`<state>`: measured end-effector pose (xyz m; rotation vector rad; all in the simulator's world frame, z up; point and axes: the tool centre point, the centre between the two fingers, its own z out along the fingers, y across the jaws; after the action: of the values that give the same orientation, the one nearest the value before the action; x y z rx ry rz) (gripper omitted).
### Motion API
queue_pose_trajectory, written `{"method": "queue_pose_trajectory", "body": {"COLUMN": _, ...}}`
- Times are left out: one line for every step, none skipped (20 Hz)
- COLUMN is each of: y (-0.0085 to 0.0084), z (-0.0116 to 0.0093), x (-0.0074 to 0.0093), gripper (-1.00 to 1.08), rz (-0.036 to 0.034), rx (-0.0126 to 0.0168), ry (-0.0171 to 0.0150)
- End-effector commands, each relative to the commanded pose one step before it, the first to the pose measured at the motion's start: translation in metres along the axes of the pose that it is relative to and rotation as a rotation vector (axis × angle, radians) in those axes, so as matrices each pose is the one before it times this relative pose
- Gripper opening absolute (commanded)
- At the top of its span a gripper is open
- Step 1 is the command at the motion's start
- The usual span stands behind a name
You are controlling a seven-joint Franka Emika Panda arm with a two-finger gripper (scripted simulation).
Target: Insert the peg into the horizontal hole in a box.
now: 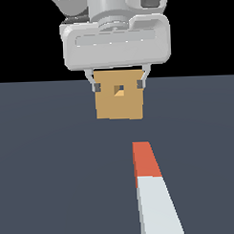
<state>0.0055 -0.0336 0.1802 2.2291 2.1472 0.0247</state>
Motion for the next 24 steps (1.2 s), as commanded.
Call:
{"method": "queue_pose_trajectory", "body": {"y": 0.00001, "z": 0.00001, "x": -0.00001, "gripper": 1.0, "rz": 0.0, "rx": 0.0, "ry": 0.0}}
{"method": "queue_pose_trajectory", "body": {"y": 0.00007, "z": 0.00018, "x": -0.00029, "gripper": 1.0, "rz": 0.0, "rx": 0.0, "ry": 0.0}}
{"method": "queue_pose_trajectory", "body": {"y": 0.00022, "z": 0.00054, "x": -0.00087, "gripper": 1.0, "rz": 0.0, "rx": 0.0, "ry": 0.0}}
{"method": "queue_pose_trajectory", "body": {"y": 0.00045, "z": 0.00127, "x": -0.00166, "gripper": 1.0, "rz": 0.00027, "rx": 0.00059, "ry": 0.00024}}
{"method": "queue_pose_trajectory", "body": {"y": 0.00059, "z": 0.00162, "x": -0.00223, "gripper": 1.0, "rz": 0.00028, "rx": 0.00058, "ry": 0.00024}}
{"method": "queue_pose_trajectory", "body": {"y": 0.0008, "z": 0.00224, "x": -0.00294, "gripper": 1.0, "rz": 0.00048, "rx": 0.00101, "ry": 0.00042}}
{"method": "queue_pose_trajectory", "body": {"y": 0.00091, "z": 0.00246, "x": -0.00342, "gripper": 1.0, "rz": 0.00039, "rx": 0.00082, "ry": 0.00035}}
{"method": "queue_pose_trajectory", "body": {"y": 0.00112, "z": 0.00309, "x": -0.00412, "gripper": 1.0, "rz": 0.00062, "rx": 0.0013, "ry": 0.00055}}
{"method": "queue_pose_trajectory", "body": {"y": 0.00125, "z": 0.00341, "x": -0.00462, "gripper": 1.0, "rz": 0.00061, "rx": 0.0013, "ry": 0.00056}}
{"method": "queue_pose_trajectory", "body": {"y": 0.00141, "z": 0.00379, "x": -0.00516, "gripper": 1.0, "rz": 0.00067, "rx": 0.00143, "ry": 0.00062}}
{"method": "queue_pose_trajectory", "body": {"y": 0.00157, "z": 0.00422, "x": -0.0057, "gripper": 1.0, "rz": 0.00077, "rx": 0.00164, "ry": 0.00072}}
{"method": "queue_pose_trajectory", "body": {"y": 0.0017, "z": 0.0045, "x": -0.00615, "gripper": 1.0, "rz": 0.00076, "rx": 0.00164, "ry": 0.00073}}
{"method": "queue_pose_trajectory", "body": {"y": 0.00186, "z": 0.00495, "x": -0.00667, "gripper": 1.0, "rz": 0.00089, "rx": 0.00192, "ry": 0.00087}}
{"method": "queue_pose_trajectory", "body": {"y": 0.002, "z": 0.00528, "x": -0.00709, "gripper": 1.0, "rz": 0.00096, "rx": 0.00209, "ry": 0.00096}}
{"method": "queue_pose_trajectory", "body": {"y": 0.0021, "z": 0.00547, "x": -0.0074, "gripper": 1.0, "rz": 0.00096, "rx": 0.00208, "ry": 0.00097}}
{"method": "queue_pose_trajectory", "body": {"y": 0.00222, "z": 0.00573, "x": -0.00771, "gripper": 1.0, "rz": 0.00103, "rx": 0.00223, "ry": 0.00105}}
{"method": "queue_pose_trajectory", "body": {"y": 0.00231, "z": 0.00585, "x": -0.00791, "gripper": 1.0, "rz": 0.00102, "rx": 0.00223, "ry": 0.00106}}
{"method": "queue_pose_trajectory", "body": {"y": 0.00241, "z": 0.00609, "x": -0.00814, "gripper": 1.0, "rz": 0.00112, "rx": 0.00244, "ry": 0.00117}}
{"method": "queue_pose_trajectory", "body": {"y": 0.00249, "z": 0.00615, "x": -0.00826, "gripper": 1.0, "rz": 0.00112, "rx": 0.00244, "ry": 0.00117}}
{"method": "queue_pose_trajectory", "body": {"y": 0.00243, "z": 0.0059, "x": -0.00795, "gripper": 1.0, "rz": 0.00105, "rx": 0.0023, "ry": 0.00111}}
{"method": "queue_pose_trajectory", "body": {"y": 0.00227, "z": 0.0055, "x": -0.00736, "gripper": 1.0, "rz": 0.00102, "rx": 0.00222, "ry": 0.00108}}
{"method": "queue_pose_trajectory", "body": {"y": 0.00211, "z": 0.005, "x": -0.00673, "gripper": 1.0, "rz": 0.00091, "rx": 0.00199, "ry": 0.00096}}
{"method": "queue_pose_trajectory", "body": {"y": 0.00197, "z": 0.00454, "x": -0.00613, "gripper": 1.0, "rz": 0.00084, "rx": 0.00182, "ry": 0.00087}}
{"method": "queue_pose_trajectory", "body": {"y": 0.00184, "z": 0.00407, "x": -0.00553, "gripper": 1.0, "rz": 0.00075, "rx": 0.00163, "ry": 0.00077}}
